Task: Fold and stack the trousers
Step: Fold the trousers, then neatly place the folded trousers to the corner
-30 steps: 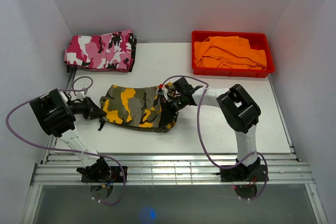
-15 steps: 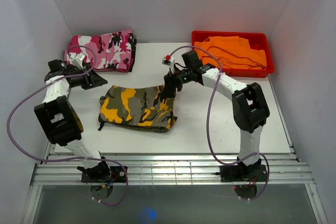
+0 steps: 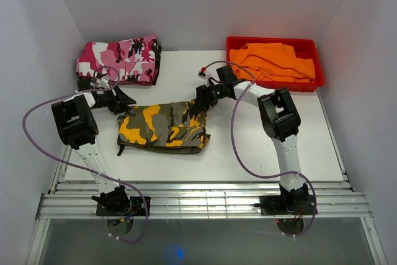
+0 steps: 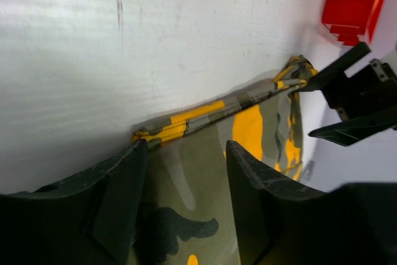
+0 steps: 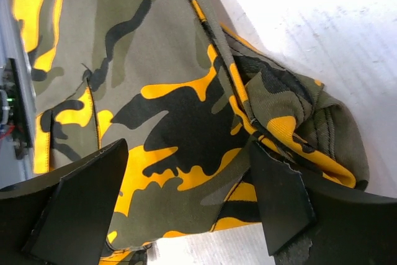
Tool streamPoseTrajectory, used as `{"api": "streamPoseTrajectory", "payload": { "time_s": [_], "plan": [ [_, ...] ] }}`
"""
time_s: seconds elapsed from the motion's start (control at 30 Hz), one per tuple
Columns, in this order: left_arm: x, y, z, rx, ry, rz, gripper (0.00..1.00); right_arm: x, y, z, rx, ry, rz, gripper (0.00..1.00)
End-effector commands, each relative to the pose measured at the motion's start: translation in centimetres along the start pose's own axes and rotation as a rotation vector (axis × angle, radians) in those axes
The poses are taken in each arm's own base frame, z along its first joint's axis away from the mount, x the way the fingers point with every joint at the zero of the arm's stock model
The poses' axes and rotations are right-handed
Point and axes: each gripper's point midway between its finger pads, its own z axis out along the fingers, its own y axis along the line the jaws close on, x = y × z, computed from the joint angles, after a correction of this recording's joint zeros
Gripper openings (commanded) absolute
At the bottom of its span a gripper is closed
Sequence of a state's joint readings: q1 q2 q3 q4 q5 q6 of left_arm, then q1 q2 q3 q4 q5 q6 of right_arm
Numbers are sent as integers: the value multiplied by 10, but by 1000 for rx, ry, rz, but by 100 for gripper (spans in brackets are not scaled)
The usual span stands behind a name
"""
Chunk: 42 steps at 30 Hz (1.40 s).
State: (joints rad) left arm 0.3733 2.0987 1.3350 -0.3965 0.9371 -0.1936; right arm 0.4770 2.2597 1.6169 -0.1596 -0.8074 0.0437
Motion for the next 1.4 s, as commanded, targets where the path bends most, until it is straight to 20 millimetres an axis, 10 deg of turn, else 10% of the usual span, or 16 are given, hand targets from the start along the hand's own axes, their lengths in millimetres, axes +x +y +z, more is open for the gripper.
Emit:
{"api": "streamPoseTrajectory", "payload": {
  "time_s": [0.0, 0.13, 0.3, 0.63, 0.83, 1.37],
  "plan": [
    [-48, -29, -25, -66, -106, 214, 69, 4, -39, -25, 213, 57, -85, 84],
    [-73, -64, -71, -164, -196, 371, 98, -15, -11, -63, 261, 83, -256, 84],
    [-69, -90, -136, -210, -313, 370, 98, -50, 54, -86, 367, 32, -499, 90],
    [-1, -102, -207, -93, -331, 208, 98, -49, 191, 34, 365, 47, -905, 87],
    [19, -92, -210, -118, -313, 196, 98, -16, 221, 105, 363, 89, -1035, 86],
    [42, -72, -201, -110, -315, 78, 98, 72, 140, 159, 480, 278, -1169, 81]
  ]
}}
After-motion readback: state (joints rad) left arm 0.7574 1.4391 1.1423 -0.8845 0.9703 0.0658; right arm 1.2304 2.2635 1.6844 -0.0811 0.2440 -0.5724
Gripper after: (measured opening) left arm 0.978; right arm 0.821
